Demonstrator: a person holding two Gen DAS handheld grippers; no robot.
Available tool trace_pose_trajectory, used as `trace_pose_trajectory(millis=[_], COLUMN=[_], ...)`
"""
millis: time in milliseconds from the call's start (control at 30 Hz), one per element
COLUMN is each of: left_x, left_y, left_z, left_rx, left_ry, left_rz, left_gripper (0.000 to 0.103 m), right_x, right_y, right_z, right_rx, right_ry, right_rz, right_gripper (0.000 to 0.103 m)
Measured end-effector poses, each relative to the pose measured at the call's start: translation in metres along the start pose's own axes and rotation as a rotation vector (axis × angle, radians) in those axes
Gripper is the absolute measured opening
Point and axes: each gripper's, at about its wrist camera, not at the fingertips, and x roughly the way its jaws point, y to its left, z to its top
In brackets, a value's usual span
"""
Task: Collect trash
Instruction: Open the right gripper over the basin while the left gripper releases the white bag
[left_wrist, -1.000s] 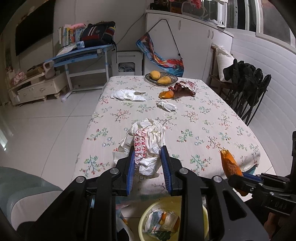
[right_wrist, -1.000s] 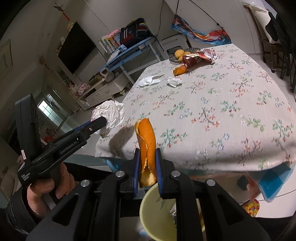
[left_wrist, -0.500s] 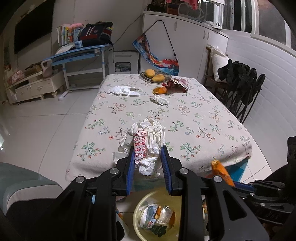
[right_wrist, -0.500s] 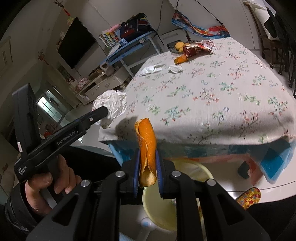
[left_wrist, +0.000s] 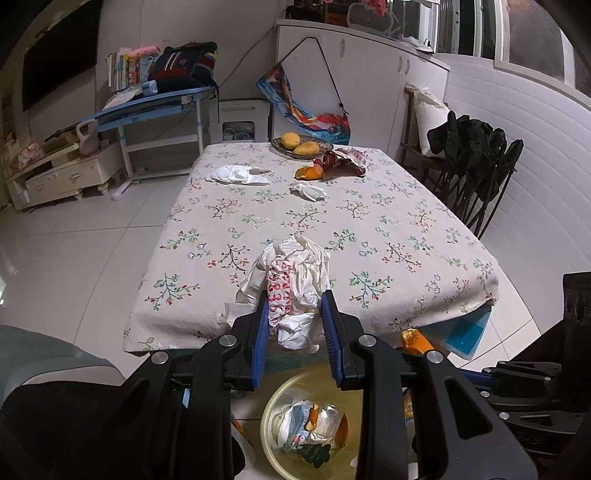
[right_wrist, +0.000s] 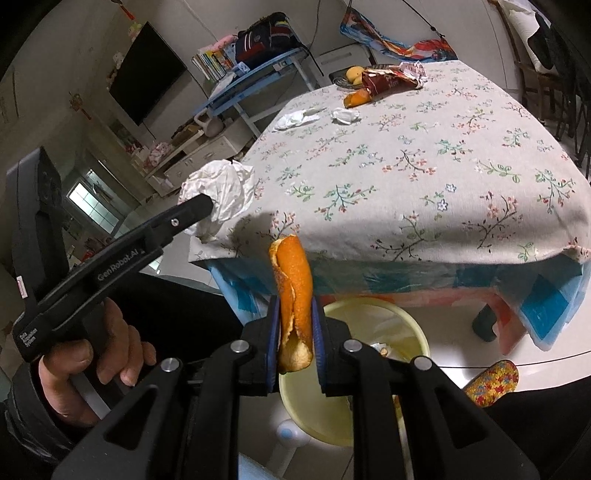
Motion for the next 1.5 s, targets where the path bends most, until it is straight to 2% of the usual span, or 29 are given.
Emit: trace_pose_trajectory(millis=[1067, 1267, 1367, 1500], left_x=[0.007, 0.016, 0.02, 0.025], left_y=[-0.01, -0.018, -0.02, -0.021], left_z=[-0.029, -0.041, -0.045, -0.049], left_rx=[0.053, 0.104, 0.125, 0.133], left_ry=[0.063, 0.104, 0.125, 0.158], left_rz=[-0.047, -0.06, -0.066, -0.082], left_gripper=[0.027, 0.027, 0.027, 0.027], right_x=[0.02, 0.024, 0.026, 0.026], right_y=[-0.014, -0.019, -0.021, -0.021], right_z=[-0.02, -0.024, -0.025, -0.025], right_rx=[0.033, 0.048, 0.06, 0.064], right_ry=[0.165, 0.203, 0.216, 0.222], right_rz=[-0.086, -0.098, -0.102, -0.107], right_gripper=[0.019, 0.02, 0.022, 0.031])
